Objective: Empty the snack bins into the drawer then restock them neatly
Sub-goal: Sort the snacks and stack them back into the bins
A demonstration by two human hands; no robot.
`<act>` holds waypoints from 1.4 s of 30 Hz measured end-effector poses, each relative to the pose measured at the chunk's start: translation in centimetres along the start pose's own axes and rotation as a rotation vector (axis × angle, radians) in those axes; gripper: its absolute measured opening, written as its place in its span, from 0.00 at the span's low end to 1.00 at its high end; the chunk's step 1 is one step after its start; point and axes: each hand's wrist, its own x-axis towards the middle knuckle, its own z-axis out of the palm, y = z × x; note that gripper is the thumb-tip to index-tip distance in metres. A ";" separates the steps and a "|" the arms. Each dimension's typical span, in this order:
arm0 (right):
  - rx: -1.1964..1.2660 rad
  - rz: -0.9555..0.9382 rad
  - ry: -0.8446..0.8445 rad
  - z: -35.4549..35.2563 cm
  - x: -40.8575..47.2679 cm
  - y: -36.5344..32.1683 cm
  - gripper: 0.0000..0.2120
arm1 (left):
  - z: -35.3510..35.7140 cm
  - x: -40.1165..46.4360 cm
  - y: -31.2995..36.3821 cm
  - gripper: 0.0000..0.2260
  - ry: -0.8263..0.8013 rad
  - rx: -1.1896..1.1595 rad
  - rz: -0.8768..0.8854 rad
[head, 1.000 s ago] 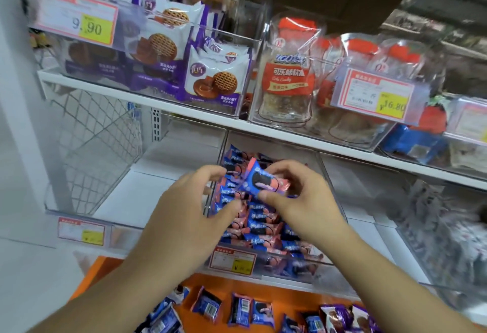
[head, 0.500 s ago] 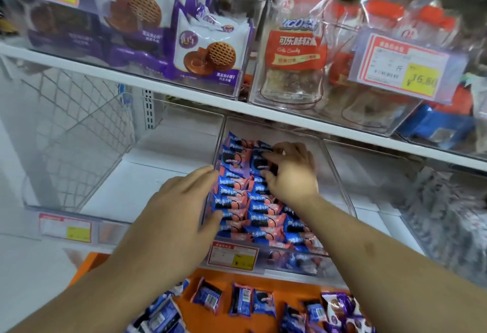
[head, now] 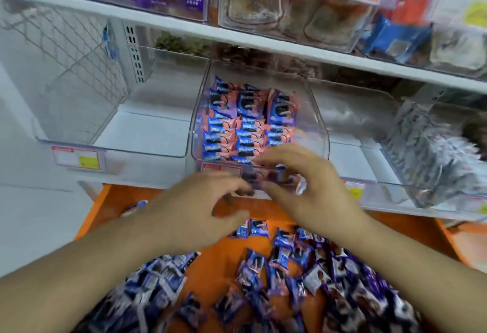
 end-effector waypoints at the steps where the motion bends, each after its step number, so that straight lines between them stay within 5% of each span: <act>1: 0.036 0.041 -0.063 0.7 -2.2 0.3 0.17 | 1.5 -0.2 -0.5 0.14 -0.056 0.008 -0.006; 6: -0.076 0.289 -0.406 6.6 -9.4 8.0 0.22 | 9.1 0.1 -6.2 0.28 -0.293 0.122 -0.230; 9: -0.156 0.400 -0.517 9.9 -9.6 13.5 0.27 | 12.8 1.6 -10.4 0.33 -0.279 0.101 -0.345; 14: -0.133 0.566 -0.377 17.1 -9.1 22.4 0.30 | 20.1 4.6 -17.6 0.34 -0.212 0.087 -0.392; 21: -0.252 0.592 -0.433 22.3 -9.0 27.4 0.35 | 24.4 6.5 -22.5 0.26 -0.144 0.248 -0.365; 26: -0.211 0.629 -0.422 20.7 -9.6 25.5 0.19 | 23.7 5.3 -21.0 0.20 -0.143 0.144 -0.440; 33: 0.069 0.630 -0.420 13.0 -7.6 15.6 0.05 | 17.3 3.8 -11.6 0.13 -0.152 -0.593 -0.701; 37: 0.122 0.542 -0.443 9.2 -7.5 7.5 0.06 | 13.0 1.3 -4.8 0.06 -0.078 -0.889 -0.723; 42: 0.340 0.577 -0.293 4.1 -8.0 0.6 0.21 | 7.9 -1.6 0.4 0.18 0.011 -1.029 -0.620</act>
